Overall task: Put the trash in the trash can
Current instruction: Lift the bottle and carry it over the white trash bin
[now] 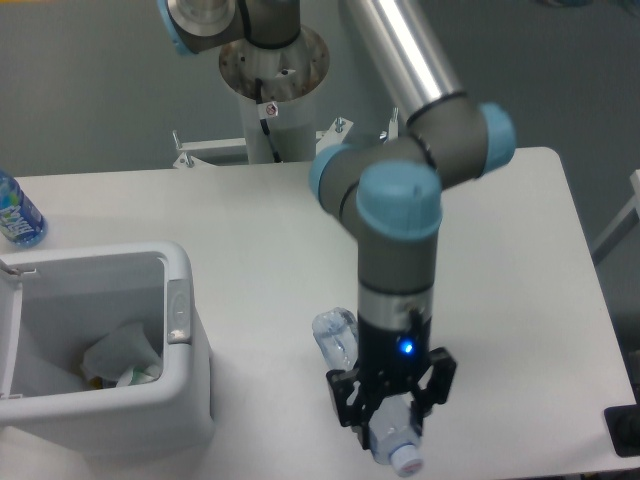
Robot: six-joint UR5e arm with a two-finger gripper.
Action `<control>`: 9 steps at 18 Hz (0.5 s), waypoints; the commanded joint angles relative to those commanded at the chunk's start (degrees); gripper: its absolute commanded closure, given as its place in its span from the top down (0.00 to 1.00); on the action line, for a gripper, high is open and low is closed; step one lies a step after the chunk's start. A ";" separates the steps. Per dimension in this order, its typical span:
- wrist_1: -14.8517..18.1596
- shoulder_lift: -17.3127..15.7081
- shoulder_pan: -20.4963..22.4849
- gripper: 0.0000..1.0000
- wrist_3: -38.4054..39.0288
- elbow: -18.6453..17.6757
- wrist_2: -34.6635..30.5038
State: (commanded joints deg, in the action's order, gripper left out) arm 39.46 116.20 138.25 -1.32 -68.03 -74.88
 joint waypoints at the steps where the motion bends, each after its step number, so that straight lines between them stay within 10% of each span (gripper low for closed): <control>1: 0.00 -0.97 -0.44 0.67 0.09 0.00 0.61; 9: 0.00 -6.78 -8.95 0.67 2.99 -0.87 2.38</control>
State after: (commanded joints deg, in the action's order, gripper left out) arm 39.46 109.43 129.30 1.67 -68.90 -72.51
